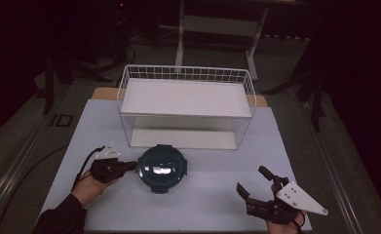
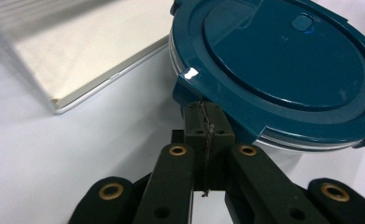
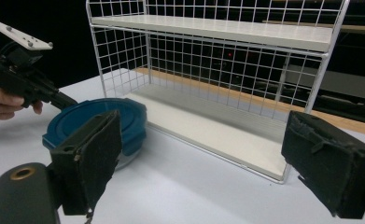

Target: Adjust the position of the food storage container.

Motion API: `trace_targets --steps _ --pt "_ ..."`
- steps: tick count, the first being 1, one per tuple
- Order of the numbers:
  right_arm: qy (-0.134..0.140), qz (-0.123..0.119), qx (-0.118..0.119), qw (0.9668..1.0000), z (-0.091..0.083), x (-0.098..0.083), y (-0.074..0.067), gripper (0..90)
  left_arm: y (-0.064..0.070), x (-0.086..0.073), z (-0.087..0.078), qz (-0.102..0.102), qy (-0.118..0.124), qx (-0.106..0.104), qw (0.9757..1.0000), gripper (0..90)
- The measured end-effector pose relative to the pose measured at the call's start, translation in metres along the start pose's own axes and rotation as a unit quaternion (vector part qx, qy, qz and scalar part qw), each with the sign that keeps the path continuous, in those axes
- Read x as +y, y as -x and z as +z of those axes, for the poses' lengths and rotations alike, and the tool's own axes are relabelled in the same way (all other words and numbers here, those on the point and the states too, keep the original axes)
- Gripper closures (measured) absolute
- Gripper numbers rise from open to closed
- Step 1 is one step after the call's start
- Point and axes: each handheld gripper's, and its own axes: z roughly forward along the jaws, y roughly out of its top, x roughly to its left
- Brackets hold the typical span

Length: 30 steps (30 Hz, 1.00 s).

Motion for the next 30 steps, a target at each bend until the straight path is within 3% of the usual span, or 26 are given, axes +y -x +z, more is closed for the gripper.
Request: trace_targets --steps 7,11,18,24,30 --pt "-0.002 -0.002 0.001 1.0000 0.001 0.000 0.000 12.2 0.012 0.009 0.013 0.002 -0.001 -0.013 0.9999 89.9" --pt "0.000 -0.002 0.000 1.0000 0.000 0.000 0.000 12.2 0.018 0.014 0.020 0.006 -0.004 -0.009 0.9999 89.8" --pt "-0.001 0.003 -0.001 1.0000 0.000 -0.001 0.002 12.2 0.019 0.018 0.018 0.003 -0.007 -0.008 0.9999 89.7" --pt "-0.004 0.003 0.000 1.0000 0.000 -0.001 0.002 12.2 0.021 0.018 0.022 0.004 -0.017 0.009 0.9998 89.8" --pt "-0.007 0.002 0.002 1.0000 0.003 -0.002 0.001 13.5 0.026 0.023 0.028 -0.008 -0.015 -0.002 0.9998 89.8"
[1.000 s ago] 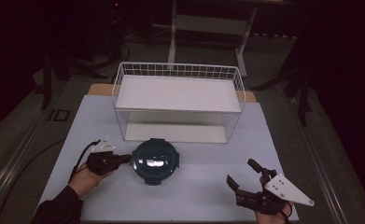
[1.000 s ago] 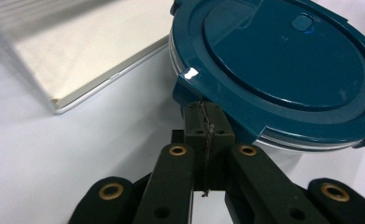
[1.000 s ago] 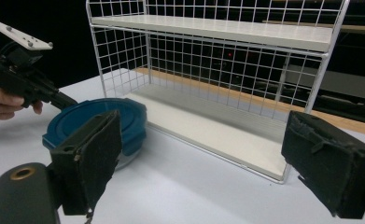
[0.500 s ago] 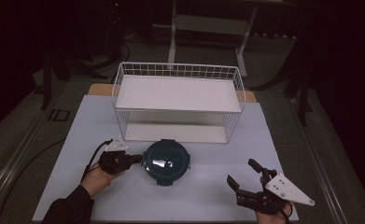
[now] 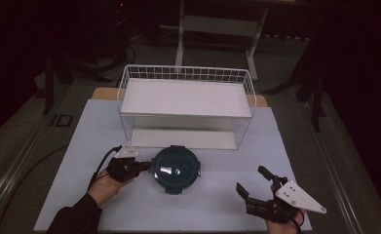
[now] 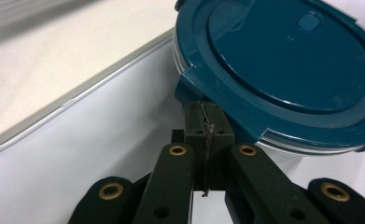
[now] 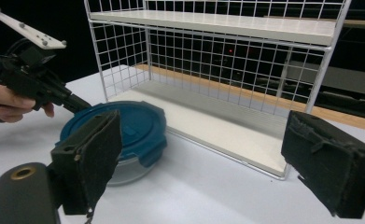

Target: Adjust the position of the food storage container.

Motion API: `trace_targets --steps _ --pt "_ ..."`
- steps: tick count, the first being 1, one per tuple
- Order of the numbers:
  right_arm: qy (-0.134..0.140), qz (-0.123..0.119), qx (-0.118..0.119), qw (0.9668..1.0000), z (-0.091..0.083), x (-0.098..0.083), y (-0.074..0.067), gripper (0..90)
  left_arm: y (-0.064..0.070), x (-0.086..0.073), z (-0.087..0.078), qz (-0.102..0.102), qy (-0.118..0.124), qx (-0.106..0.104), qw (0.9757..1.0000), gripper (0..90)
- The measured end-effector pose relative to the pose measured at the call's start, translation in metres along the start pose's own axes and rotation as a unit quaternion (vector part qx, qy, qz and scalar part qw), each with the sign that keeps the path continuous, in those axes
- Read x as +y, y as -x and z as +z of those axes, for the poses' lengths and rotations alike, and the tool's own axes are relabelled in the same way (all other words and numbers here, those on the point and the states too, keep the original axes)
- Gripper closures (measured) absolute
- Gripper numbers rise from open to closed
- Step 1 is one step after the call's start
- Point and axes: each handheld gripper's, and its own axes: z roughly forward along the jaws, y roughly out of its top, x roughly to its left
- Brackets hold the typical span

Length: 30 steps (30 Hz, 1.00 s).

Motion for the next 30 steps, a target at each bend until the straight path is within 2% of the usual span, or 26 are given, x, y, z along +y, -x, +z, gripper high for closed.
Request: trace_targets --steps 6,13,20,25,30 --pt "0.004 0.001 0.004 1.0000 0.000 0.000 0.002 13.5 0.014 0.009 0.013 0.005 -0.005 -0.009 0.9999 89.8" --pt "0.009 -0.018 0.001 0.9998 0.001 0.001 0.005 14.9 0.026 0.018 0.025 0.008 -0.005 -0.018 0.9998 89.9" --pt "0.004 -0.017 -0.003 0.9998 0.002 -0.001 0.006 15.2 0.041 0.025 0.035 0.017 -0.011 -0.026 0.9995 89.9" --pt "0.013 -0.025 -0.003 0.9996 0.001 0.001 0.004 17.0 0.046 0.028 0.041 0.017 -0.011 -0.032 0.9993 89.8" --pt "0.012 -0.028 -0.004 0.9995 0.001 0.000 0.004 17.2 0.057 0.035 0.052 0.029 -0.008 -0.037 0.9989 89.8"
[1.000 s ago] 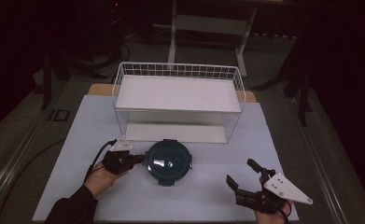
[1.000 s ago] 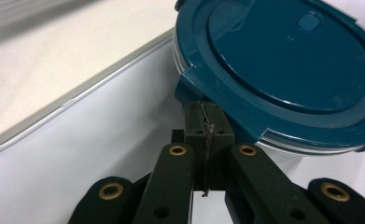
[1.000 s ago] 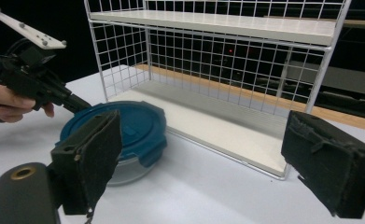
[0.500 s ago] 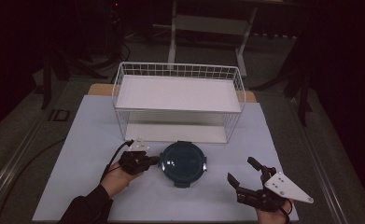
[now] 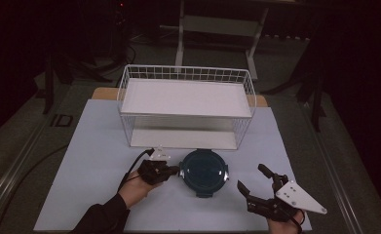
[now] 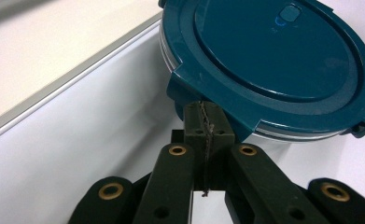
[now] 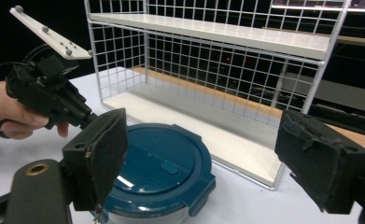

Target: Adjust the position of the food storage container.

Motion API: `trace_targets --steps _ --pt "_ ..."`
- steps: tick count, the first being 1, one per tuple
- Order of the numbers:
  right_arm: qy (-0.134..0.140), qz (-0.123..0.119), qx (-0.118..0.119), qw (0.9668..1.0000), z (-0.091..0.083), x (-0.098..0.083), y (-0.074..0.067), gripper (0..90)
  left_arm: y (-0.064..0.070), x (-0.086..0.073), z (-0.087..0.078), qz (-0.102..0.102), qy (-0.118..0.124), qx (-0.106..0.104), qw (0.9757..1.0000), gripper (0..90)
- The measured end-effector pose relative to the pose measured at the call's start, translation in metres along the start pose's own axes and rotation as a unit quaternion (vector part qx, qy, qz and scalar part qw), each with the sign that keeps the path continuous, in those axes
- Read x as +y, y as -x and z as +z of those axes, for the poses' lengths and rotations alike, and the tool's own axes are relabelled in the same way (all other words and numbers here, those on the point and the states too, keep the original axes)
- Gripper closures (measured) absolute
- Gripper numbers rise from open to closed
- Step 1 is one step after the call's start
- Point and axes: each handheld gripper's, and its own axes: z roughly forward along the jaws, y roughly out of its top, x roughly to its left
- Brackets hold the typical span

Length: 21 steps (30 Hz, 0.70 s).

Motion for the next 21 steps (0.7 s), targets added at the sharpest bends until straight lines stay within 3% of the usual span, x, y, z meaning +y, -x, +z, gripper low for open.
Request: trace_targets --steps 11,15,16,17,18,19,21 --pt "-0.007 0.012 0.008 0.9999 0.002 -0.001 0.002 17.4 0.007 0.011 0.011 0.007 -0.001 0.002 1.0000 89.0" --pt "-0.011 0.019 0.011 0.9997 0.003 -0.001 0.005 17.4 0.005 0.011 -0.001 0.003 0.019 -0.006 0.9998 64.8" --pt "-0.012 0.023 0.014 0.9996 0.003 -0.002 0.006 17.4 0.005 0.012 -0.010 -0.008 0.035 -0.011 0.9993 53.8" --pt "-0.012 0.023 0.014 0.9996 0.003 -0.002 0.006 17.4 0.005 0.012 -0.010 -0.008 0.035 -0.011 0.9993 41.6" --pt "-0.011 0.023 0.013 0.9996 0.003 -0.001 0.006 17.4 0.005 0.013 -0.016 -0.018 0.049 -0.032 0.9981 41.6" --pt "-0.009 0.022 0.011 0.9996 0.002 -0.001 0.005 17.5 0.005 0.013 -0.019 -0.016 0.055 -0.040 0.9975 26.1" --pt "-0.008 0.021 0.009 0.9997 0.001 0.000 0.005 17.7 0.009 0.015 -0.023 -0.016 0.063 -0.046 0.9968 15.7"
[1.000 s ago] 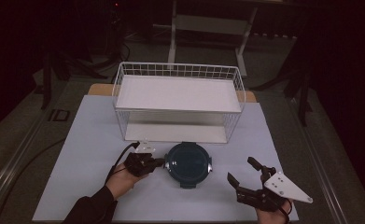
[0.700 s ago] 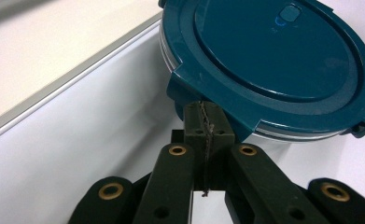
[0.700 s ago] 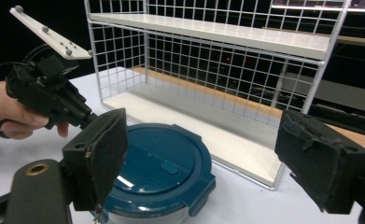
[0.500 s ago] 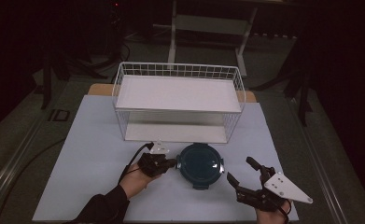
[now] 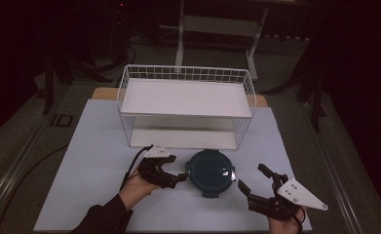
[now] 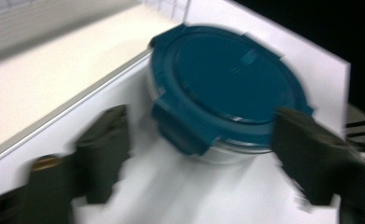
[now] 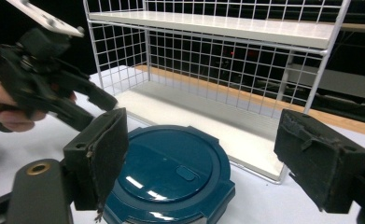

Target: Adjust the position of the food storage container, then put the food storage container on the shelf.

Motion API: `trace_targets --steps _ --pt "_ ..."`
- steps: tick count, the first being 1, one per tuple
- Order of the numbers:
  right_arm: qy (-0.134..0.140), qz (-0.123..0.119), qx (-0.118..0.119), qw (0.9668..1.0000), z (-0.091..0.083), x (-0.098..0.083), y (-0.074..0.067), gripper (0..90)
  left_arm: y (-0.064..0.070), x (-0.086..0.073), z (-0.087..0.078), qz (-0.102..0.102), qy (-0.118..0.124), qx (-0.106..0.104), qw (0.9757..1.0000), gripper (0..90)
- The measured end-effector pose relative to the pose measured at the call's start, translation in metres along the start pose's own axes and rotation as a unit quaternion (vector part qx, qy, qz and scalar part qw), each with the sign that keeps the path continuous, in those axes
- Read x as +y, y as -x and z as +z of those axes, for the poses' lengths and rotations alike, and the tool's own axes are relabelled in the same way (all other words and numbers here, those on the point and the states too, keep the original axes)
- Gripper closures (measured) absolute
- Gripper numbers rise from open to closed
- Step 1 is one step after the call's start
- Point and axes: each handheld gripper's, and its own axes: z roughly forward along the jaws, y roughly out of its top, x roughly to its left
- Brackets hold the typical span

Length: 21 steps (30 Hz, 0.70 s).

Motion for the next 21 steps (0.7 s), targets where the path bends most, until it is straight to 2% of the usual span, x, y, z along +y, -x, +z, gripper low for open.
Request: trace_targets --steps 2,5,7,8,11,13,14,18,21 --pt "0.000 0.000 0.001 1.0000 -0.001 0.001 0.000 18.0 0.004 0.003 -0.001 0.001 0.001 -0.005 1.0000 10.6" --pt "-0.004 -0.003 -0.003 1.0000 0.000 0.001 -0.001 18.6 0.010 0.011 -0.001 -0.005 0.002 -0.035 0.9994 1.4" --pt "-0.003 -0.007 -0.007 1.0000 0.000 0.002 -0.002 15.7 0.014 0.016 -0.002 -0.005 0.013 -0.041 0.9991 1.4" --pt "0.000 -0.002 -0.002 1.0000 0.000 0.003 -0.001 13.6 0.014 0.018 -0.002 -0.008 0.014 -0.042 0.9990 1.4" --pt "0.000 0.004 -0.003 1.0000 0.001 0.003 0.000 12.7 0.009 0.022 -0.001 -0.025 0.032 -0.038 0.9984 1.6" --pt "-0.003 0.008 -0.004 1.0000 0.001 0.003 0.002 13.0 0.004 0.023 0.000 -0.038 0.029 -0.033 0.9983 2.9" --pt "-0.008 0.006 -0.007 0.9999 0.002 0.003 0.004 13.0 0.002 0.023 0.001 -0.040 0.027 -0.027 0.9985 2.9" --pt "-0.006 -0.011 -0.014 0.9998 0.005 0.006 0.009 12.8 -0.006 0.020 0.007 -0.056 0.015 -0.024 0.9980 3.2" --pt "-0.010 0.007 -0.007 0.9999 0.008 0.006 0.012 11.3 -0.014 0.017 0.013 -0.073 0.014 -0.015 0.9971 6.1"
